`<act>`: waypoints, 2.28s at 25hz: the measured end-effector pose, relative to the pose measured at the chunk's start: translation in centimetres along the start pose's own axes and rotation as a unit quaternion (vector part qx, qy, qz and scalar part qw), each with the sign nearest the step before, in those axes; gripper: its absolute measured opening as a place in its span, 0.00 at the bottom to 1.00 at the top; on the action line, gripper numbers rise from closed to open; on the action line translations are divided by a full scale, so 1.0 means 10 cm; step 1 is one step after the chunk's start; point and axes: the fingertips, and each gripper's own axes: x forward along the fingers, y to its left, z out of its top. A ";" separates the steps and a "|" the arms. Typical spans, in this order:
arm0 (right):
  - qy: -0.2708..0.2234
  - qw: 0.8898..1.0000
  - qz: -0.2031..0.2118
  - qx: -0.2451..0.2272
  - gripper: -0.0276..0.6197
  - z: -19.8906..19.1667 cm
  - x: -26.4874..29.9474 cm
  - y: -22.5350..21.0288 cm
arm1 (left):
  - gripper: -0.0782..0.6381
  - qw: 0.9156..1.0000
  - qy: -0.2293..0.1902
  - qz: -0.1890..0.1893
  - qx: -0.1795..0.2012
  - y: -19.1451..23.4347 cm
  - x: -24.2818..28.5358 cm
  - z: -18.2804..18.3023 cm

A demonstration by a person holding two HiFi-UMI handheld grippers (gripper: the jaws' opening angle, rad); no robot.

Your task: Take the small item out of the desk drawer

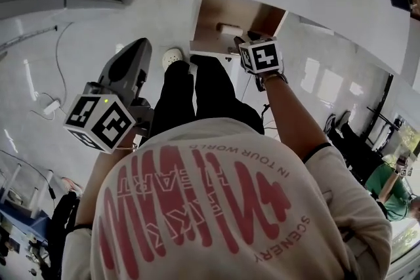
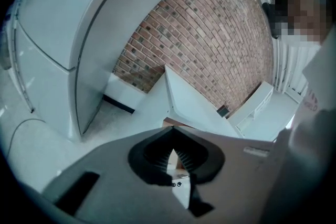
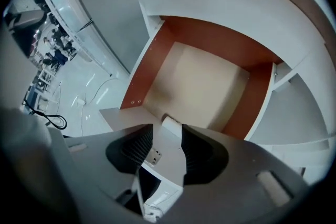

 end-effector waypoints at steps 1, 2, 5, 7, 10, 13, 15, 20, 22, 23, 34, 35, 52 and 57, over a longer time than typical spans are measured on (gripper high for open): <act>0.007 1.000 0.004 -0.014 0.33 -0.02 0.02 -0.01 | 0.12 1.000 -0.006 0.010 -0.003 0.01 0.00 -0.03; 0.014 0.999 0.009 -0.029 0.33 -0.03 0.05 -0.03 | 0.12 1.000 -0.014 0.022 -0.008 0.02 0.00 -0.06; 0.033 0.997 0.026 -0.069 0.33 -0.04 0.15 -0.06 | 0.12 0.997 -0.040 0.054 -0.033 0.05 0.01 -0.13; 0.041 0.995 0.033 -0.089 0.33 -0.05 0.21 -0.06 | 0.12 0.995 -0.054 0.065 -0.045 0.02 0.02 -0.18; 0.051 0.990 0.045 -0.125 0.33 -0.06 0.29 -0.05 | 0.12 0.992 -0.070 0.085 -0.063 -0.05 0.00 -0.31; 0.058 0.982 0.050 -0.172 0.33 -0.06 0.38 -0.09 | 0.12 0.989 -0.072 0.103 -0.082 -0.10 -0.01 -0.50; 0.064 0.977 0.052 -0.194 0.33 -0.08 0.46 -0.11 | 0.12 0.987 -0.073 0.109 -0.097 -0.11 -0.01 -0.61; 0.082 0.966 0.069 -0.236 0.33 -0.20 0.64 -0.11 | 0.12 0.978 -0.097 0.133 -0.132 -0.11 -0.03 -0.78; 0.088 0.964 0.071 -0.242 0.33 -0.21 0.70 -0.11 | 0.12 0.975 -0.104 0.141 -0.140 -0.06 -0.04 -0.83; 0.090 0.963 0.072 -0.245 0.33 -0.22 0.74 -0.11 | 0.12 0.973 -0.106 0.144 -0.142 -0.04 -0.04 -0.86; 0.120 0.932 0.078 -0.334 0.35 -0.25 1.08 -0.02 | 0.12 0.959 -0.131 0.181 -0.175 0.11 -0.15 -1.12; 0.122 0.931 0.079 -0.335 0.35 -0.26 1.10 -0.02 | 0.12 0.957 -0.133 0.184 -0.178 0.12 -0.17 -1.14; 0.155 0.919 0.101 -0.349 0.39 -0.22 1.38 -0.12 | 0.12 0.946 -0.144 0.209 -0.204 0.25 -0.27 -1.32; 0.144 0.912 0.100 -0.371 0.38 -0.25 1.36 -0.12 | 0.12 0.944 -0.145 0.210 -0.210 0.27 -0.28 -1.30</act>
